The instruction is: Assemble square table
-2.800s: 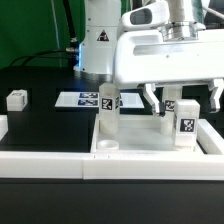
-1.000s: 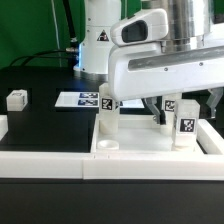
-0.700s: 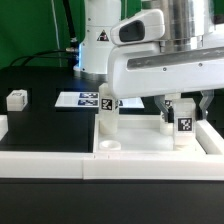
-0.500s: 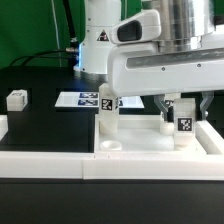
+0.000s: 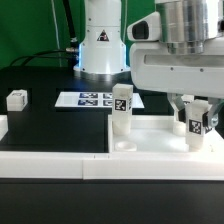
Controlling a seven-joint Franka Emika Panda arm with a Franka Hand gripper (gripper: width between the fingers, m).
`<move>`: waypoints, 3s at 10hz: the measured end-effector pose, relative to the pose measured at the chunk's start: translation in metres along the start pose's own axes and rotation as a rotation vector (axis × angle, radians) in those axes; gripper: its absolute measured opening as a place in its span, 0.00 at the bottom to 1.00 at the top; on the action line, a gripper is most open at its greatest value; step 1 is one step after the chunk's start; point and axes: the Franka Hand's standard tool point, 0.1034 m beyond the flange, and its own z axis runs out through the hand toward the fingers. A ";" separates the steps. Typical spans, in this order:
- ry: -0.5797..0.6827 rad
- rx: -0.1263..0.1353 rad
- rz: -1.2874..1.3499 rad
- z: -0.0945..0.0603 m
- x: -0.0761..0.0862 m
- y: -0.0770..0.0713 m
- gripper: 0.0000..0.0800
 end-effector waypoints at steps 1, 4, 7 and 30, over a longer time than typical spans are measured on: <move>0.003 -0.002 0.107 0.000 0.000 0.001 0.36; 0.021 0.003 0.440 0.001 -0.007 0.003 0.36; 0.030 0.004 0.577 0.001 -0.009 0.003 0.36; 0.082 -0.023 0.199 0.001 -0.013 -0.005 0.38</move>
Offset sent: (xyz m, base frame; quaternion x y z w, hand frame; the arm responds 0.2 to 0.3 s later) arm -0.0139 0.0108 -0.0085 0.0072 0.0381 0.3003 0.9531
